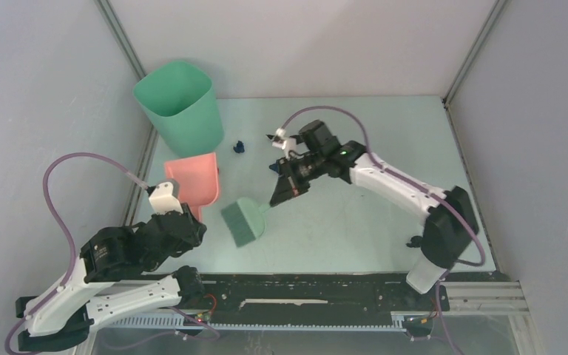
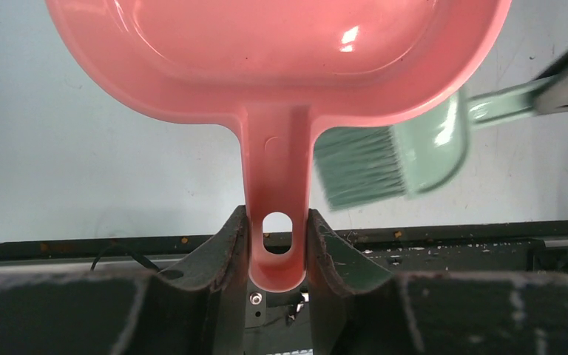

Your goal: Sweep away the paper scraps from the table

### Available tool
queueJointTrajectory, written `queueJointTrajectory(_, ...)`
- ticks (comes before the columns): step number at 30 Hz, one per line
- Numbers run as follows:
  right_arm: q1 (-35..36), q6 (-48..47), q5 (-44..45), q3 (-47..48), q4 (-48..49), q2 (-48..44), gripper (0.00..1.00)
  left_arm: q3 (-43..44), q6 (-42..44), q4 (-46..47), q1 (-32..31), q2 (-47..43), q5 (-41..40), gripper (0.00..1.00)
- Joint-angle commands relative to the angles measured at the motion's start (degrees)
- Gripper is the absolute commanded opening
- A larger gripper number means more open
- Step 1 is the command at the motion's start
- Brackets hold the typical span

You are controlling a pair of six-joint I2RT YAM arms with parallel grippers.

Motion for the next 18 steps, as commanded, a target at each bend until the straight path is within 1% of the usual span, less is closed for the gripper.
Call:
queueJointTrajectory(1,3.2,-0.4,-3.8,4.4,-3.5,8.8,0.00,1.6,-0.1,0.7,-0.2,-0.7,0.7,0.00)
queueJointTrajectory(2,3.9,0.3,-3.5,5.7,-4.0,10.6,0.00,1.3,-0.5,0.8,-0.2,-0.8,0.9,0.00)
queueJointTrajectory(6,5.2,0.4,2.8,10.9,-8.2,17.3,0.00,0.7,-0.6,1.2,-0.2,-0.3,2.0,0.00)
queueJointTrajectory(9,4.9,0.0,7.0,13.0,-9.8,19.5,0.00,1.3,-0.1,1.2,-0.2,0.7,2.6,0.00)
queueJointTrajectory(11,4.5,-1.9,11.6,12.8,-10.1,18.3,0.00,1.5,0.3,1.2,-0.2,1.2,2.8,0.00)
queueJointTrajectory(14,3.2,-3.8,22.1,10.5,-11.2,14.9,0.00,1.0,1.6,2.7,-0.2,1.1,3.2,0.00)
queueJointTrajectory(16,1.7,-4.6,26.4,7.4,-11.6,12.0,0.00,1.0,2.5,3.3,-0.2,0.9,3.0,0.00)
queueJointTrajectory(18,-0.8,-5.2,28.7,4.1,-10.9,8.4,0.00,1.5,3.2,3.4,-0.2,1.2,2.7,0.00)
